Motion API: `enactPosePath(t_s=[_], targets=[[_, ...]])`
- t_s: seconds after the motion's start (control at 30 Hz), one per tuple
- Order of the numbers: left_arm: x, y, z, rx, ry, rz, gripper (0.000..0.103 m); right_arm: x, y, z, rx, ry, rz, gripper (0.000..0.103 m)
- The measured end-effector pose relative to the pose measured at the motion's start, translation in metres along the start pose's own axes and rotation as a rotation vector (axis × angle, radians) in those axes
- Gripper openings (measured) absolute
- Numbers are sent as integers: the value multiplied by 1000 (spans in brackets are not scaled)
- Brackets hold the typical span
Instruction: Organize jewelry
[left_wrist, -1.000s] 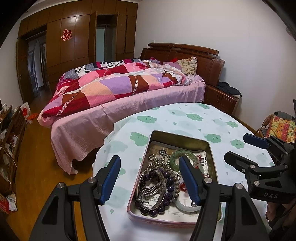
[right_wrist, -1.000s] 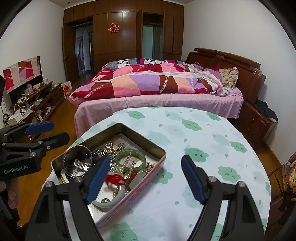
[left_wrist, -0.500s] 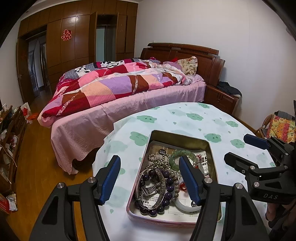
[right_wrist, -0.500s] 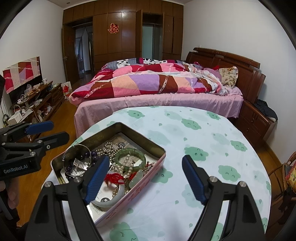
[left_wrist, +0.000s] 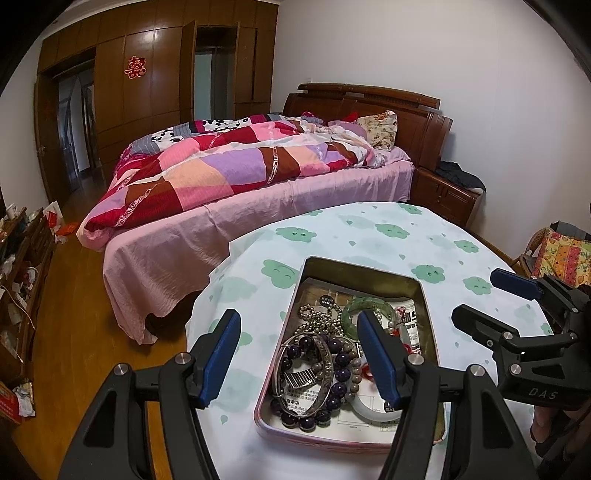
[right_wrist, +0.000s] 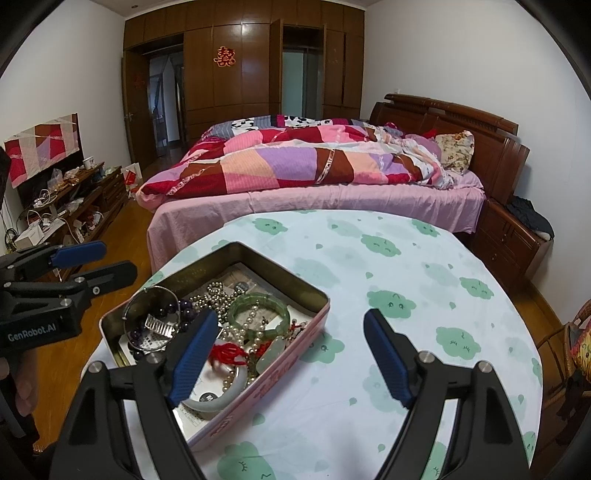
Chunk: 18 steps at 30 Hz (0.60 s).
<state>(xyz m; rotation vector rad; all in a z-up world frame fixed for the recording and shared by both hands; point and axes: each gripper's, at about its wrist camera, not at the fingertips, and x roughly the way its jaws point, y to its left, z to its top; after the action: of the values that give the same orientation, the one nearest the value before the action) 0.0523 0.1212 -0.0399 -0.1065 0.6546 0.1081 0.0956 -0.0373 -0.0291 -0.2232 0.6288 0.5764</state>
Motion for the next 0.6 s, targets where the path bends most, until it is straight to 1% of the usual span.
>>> enactPosePath(t_s=[0.23,0.47,0.5,0.53,0.6], targets=[[0,1,0,-3,7,-10,66,-1,-2,-1,-2,1,-1,83],[4,0,0,-12,11,3,66,0,-2,-1,-2,3,-2,83],[5,1,0,-16,17,6,67,0,-2,-1,-2,2,-2,83],[6,1,0,-19,19,10,74,0,-2,-1,-1,2,-2,83],[6,1,0,-19,13,27,80,0,-3,-1,-1,3,-1,83]])
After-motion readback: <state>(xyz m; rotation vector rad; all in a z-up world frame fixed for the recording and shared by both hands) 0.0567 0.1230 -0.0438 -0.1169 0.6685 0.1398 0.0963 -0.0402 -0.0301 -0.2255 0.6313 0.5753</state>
